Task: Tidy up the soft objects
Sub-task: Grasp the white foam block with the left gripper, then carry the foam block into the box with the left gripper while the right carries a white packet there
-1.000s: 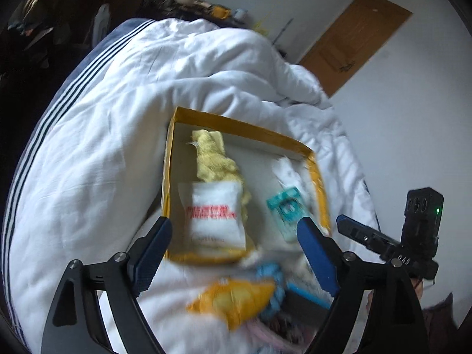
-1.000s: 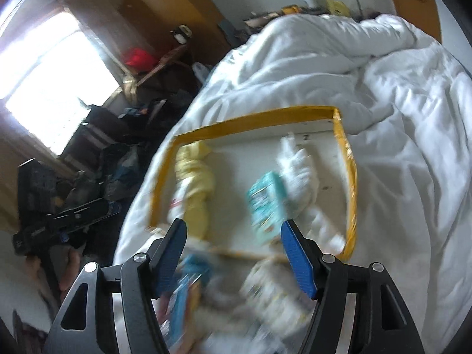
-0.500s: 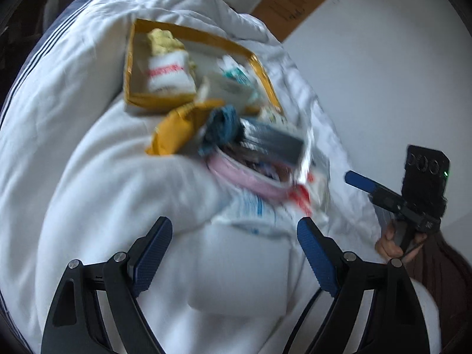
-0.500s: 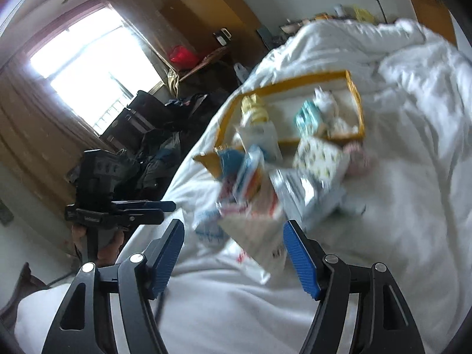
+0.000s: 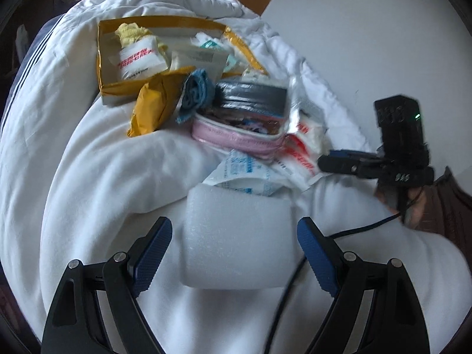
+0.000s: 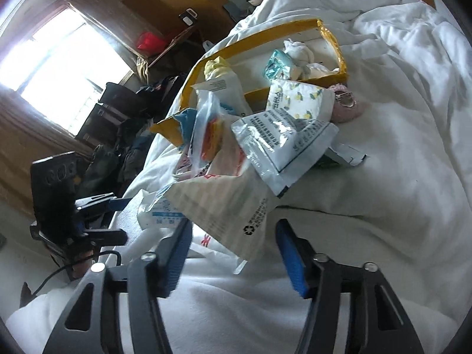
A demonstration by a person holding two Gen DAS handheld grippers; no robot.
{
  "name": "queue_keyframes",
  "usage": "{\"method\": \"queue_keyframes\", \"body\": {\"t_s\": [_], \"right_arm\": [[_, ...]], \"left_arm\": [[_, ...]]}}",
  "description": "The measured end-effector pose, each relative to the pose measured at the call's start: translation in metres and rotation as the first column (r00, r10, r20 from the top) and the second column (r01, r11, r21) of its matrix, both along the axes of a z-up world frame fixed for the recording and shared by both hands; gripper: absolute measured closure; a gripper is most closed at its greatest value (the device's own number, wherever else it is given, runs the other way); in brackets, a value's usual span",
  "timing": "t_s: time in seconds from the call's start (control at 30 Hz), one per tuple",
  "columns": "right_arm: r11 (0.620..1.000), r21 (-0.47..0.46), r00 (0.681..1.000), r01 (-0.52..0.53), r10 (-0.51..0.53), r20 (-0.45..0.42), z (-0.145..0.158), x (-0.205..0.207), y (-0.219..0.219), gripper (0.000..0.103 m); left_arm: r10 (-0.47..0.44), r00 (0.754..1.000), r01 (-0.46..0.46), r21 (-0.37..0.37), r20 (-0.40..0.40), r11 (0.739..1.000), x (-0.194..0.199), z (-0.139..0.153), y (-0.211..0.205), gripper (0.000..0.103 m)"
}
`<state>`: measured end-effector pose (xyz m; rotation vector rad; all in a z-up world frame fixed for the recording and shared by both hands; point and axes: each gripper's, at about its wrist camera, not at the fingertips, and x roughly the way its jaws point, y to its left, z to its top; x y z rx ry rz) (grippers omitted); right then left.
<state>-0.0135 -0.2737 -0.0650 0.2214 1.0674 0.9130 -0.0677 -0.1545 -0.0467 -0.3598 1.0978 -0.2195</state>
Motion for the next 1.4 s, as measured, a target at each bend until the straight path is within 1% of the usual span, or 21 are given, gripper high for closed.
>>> {"method": "queue_keyframes", "body": {"t_s": [0.07, 0.13, 0.17, 0.2, 0.23, 0.3, 0.33, 0.37, 0.47, 0.5, 0.63, 0.73, 0.8, 0.9, 0.93, 1.0, 1.07, 1.13, 1.23, 1.4], "right_arm": [[1.0, 0.0, 1.0, 0.012, -0.012, 0.001, -0.002, 0.0, -0.001, 0.05], [1.0, 0.0, 1.0, 0.02, -0.02, 0.01, -0.001, 0.001, -0.001, 0.053], [1.0, 0.0, 1.0, 0.02, -0.02, 0.013, 0.001, 0.001, -0.002, 0.057], [1.0, 0.001, 1.0, 0.021, -0.021, 0.017, 0.001, 0.001, -0.003, 0.058], [1.0, 0.002, 1.0, 0.022, -0.022, 0.02, 0.001, 0.0, -0.003, 0.058], [1.0, 0.001, 1.0, 0.019, -0.019, 0.022, 0.001, 0.0, -0.002, 0.059], [1.0, 0.002, 1.0, 0.02, -0.02, 0.021, 0.002, -0.001, -0.002, 0.062], [1.0, 0.004, 1.0, 0.022, -0.022, 0.022, 0.001, 0.0, -0.002, 0.066], [1.0, 0.0, 0.999, 0.025, -0.025, 0.035, 0.003, -0.002, -0.002, 0.068], [1.0, -0.001, 0.999, 0.022, -0.022, 0.038, 0.003, -0.003, -0.001, 0.068], [1.0, 0.003, 0.999, 0.007, -0.007, 0.032, 0.002, -0.004, 0.0, 0.067], [1.0, 0.004, 1.0, -0.012, 0.012, -0.015, -0.004, 0.0, 0.003, 0.058], [0.999, 0.019, 0.997, -0.041, 0.043, -0.068, -0.011, 0.002, 0.006, 0.057], [0.999, 0.021, 0.995, -0.048, 0.049, -0.091, -0.017, 0.002, 0.007, 0.059], [0.999, 0.02, 0.995, -0.048, 0.049, -0.089, -0.016, 0.001, 0.007, 0.065], [0.999, 0.022, 0.996, -0.048, 0.05, -0.079, -0.015, -0.002, 0.007, 0.07], [0.999, 0.016, 0.996, -0.049, 0.05, -0.072, -0.014, -0.005, 0.008, 0.079], [0.999, 0.02, 0.998, -0.047, 0.048, -0.051, -0.011, -0.009, 0.007, 0.082], [0.997, 0.032, 0.997, -0.076, 0.077, -0.03, -0.004, -0.014, 0.01, 0.086], [0.986, 0.09, 0.99, -0.138, 0.139, -0.001, 0.006, -0.022, 0.01, 0.092]], "left_arm": [[0.008, 1.0, -0.007, 0.023, -0.014, 1.0, 0.002, -0.006, -0.001, 0.017], [0.009, 1.0, -0.009, 0.018, -0.01, 1.0, 0.002, -0.008, 0.0, 0.018], [0.009, 1.0, -0.009, 0.014, -0.007, 1.0, 0.002, -0.008, 0.001, 0.023], [0.003, 1.0, -0.003, 0.004, -0.007, 1.0, 0.001, -0.007, 0.002, 0.027], [0.0, 1.0, 0.0, -0.006, -0.008, 1.0, 0.001, -0.007, 0.003, 0.035], [0.0, 1.0, 0.0, -0.012, -0.005, 1.0, -0.002, -0.004, 0.006, 0.043], [-0.002, 1.0, 0.002, -0.011, -0.002, 1.0, -0.004, -0.002, 0.007, 0.045], [0.0, 1.0, 0.0, -0.016, 0.003, 1.0, -0.005, -0.001, 0.01, 0.05], [0.007, 1.0, -0.007, -0.033, 0.012, 0.999, -0.006, 0.003, 0.014, 0.062], [0.009, 1.0, -0.008, -0.044, 0.019, 0.999, -0.007, 0.005, 0.017, 0.066], [0.033, 0.999, -0.03, -0.073, 0.042, 0.997, -0.006, 0.01, 0.023, 0.074], [0.041, 0.998, -0.036, -0.089, 0.052, 0.995, -0.006, 0.014, 0.026, 0.078], [0.036, 0.998, -0.03, -0.099, 0.06, 0.995, -0.007, 0.017, 0.027, 0.08], [0.036, 0.996, -0.025, -0.128, 0.085, 0.991, -0.011, 0.024, 0.03, 0.083], [0.04, 0.995, -0.028, -0.133, 0.095, 0.991, -0.012, 0.027, 0.033, 0.084], [0.059, 0.993, -0.044, -0.139, 0.104, 0.989, -0.013, 0.03, 0.035, 0.085], [0.081, 0.99, -0.064, -0.145, 0.113, 0.987, -0.012, 0.031, 0.038, 0.087], [0.112, 0.986, -0.091, -0.166, 0.124, 0.982, -0.011, 0.032, 0.044, 0.087], [0.137, 0.982, -0.111, -0.191, 0.131, 0.975, -0.011, 0.031, 0.048, 0.088], [0.169, 0.974, -0.132, -0.228, 0.15, 0.965, -0.011, 0.033, 0.054, 0.089]]}}
